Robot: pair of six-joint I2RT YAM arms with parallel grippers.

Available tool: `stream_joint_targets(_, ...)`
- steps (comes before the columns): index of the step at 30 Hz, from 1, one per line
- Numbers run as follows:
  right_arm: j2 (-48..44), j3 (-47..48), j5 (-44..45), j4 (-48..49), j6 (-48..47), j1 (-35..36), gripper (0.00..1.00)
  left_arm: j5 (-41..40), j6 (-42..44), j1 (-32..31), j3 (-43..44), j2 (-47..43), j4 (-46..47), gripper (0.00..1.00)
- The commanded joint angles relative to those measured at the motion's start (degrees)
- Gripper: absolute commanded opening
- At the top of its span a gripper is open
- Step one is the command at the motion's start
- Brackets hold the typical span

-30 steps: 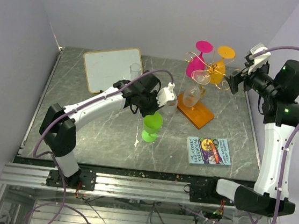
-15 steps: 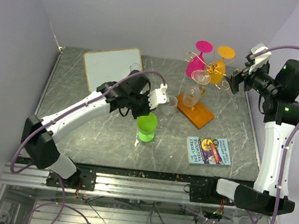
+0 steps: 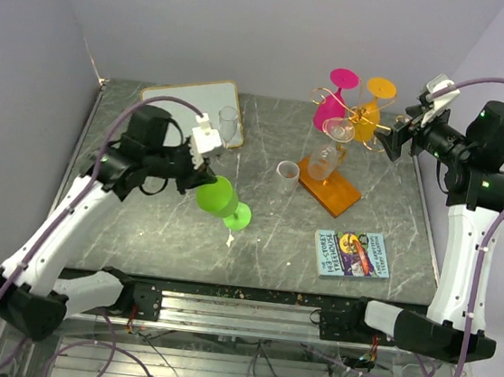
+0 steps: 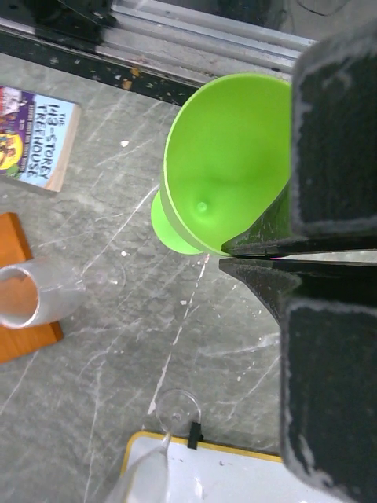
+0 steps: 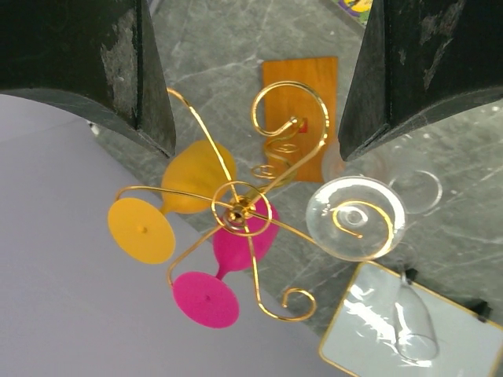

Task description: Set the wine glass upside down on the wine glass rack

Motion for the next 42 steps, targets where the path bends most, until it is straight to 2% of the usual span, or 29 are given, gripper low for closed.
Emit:
stream_joint_targets(1, 0.6, 2.1, -6.4, -0.7, 3.8, -0.9, 0.83, 10.6, -5.5, 6.7, -2.2, -6.6, 4.5, 0.07)
stream_joint_targets(5, 1.5, 2.5, -9.3, 1.8, 8.5, -0.6, 0.79, 11.9, -14.5, 12.1, -1.2, -9.4, 7.9, 0.07)
stream_joint_targets(8, 1.0, 0.8, -10.8, 5.1, 12.0, 0.7, 0.77, 11.6, -17.6, 13.8, 2.0, -8.9, 7.3, 0.07)
stream_joint_targets(13, 0.8, -1.3, -9.6, 7.9, 15.2, 5.7, 0.74, 10.9, -22.1, 14.2, 7.0, -7.8, 6.5, 0.07)
stream_joint_targets(19, 0.4, -5.4, -15.1, 18.0, 29.2, 9.3, 0.70, 9.3, -28.5, 14.2, 10.9, -6.9, 14.1, 0.07)
stream_joint_targets(24, 2.4, -5.1, -16.7, 21.4, 34.3, 12.8, 0.68, 7.3, -32.0, 14.2, 18.0, -2.8, 15.5, 0.07)
stream_joint_targets(30, 4.9, -7.3, -18.5, 29.1, 44.6, 18.6, 0.66, 3.3, -34.4, 14.2, 21.0, -1.0, 19.2, 0.07)
stream_joint_targets(36, 9.0, -5.3, -12.3, 29.1, 47.6, 24.4, 0.64, 0.1, -35.2, 14.2, 23.9, 1.2, 22.1, 0.07)
stream_joint_targets(42, 12.8, -1.7, -4.3, 26.5, 48.0, 29.9, 0.63, -3.0, -31.3, 14.2, 23.6, 1.5, 21.9, 0.07)
